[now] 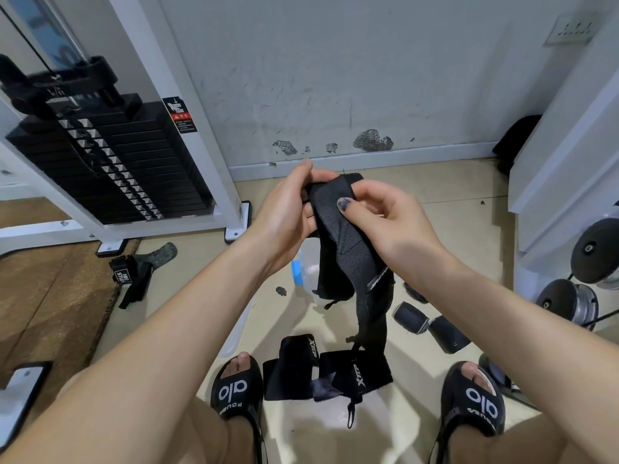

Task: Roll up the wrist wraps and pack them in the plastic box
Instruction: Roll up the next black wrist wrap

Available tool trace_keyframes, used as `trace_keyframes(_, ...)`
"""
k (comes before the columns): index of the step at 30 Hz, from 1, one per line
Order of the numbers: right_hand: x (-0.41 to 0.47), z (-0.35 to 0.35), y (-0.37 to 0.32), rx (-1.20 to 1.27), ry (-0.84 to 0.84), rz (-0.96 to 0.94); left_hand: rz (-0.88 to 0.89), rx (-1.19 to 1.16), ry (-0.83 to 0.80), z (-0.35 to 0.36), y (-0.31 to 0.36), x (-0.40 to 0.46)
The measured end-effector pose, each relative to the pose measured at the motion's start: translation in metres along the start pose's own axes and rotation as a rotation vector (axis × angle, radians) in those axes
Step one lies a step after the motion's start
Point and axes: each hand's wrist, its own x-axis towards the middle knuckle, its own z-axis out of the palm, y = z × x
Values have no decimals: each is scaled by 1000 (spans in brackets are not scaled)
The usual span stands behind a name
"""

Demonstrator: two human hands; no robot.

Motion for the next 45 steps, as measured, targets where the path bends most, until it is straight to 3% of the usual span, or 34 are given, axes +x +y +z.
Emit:
trace_keyframes(5,7,0,10,-12,67,103,7,5,-9,0,-1,0)
trace_keyframes(12,15,-3,17,-22,134,204,82,182,-14,1,-2,-3)
trace_keyframes(28,17,-1,23,-119,174,194,150,218,53,-4,-5,5)
trace_keyframes(38,12,-2,32,-356,119,176,153,139,53,-9,1,7)
trace_keyframes(45,10,-2,35,-224,40,102,157,108,52,-12,5,8)
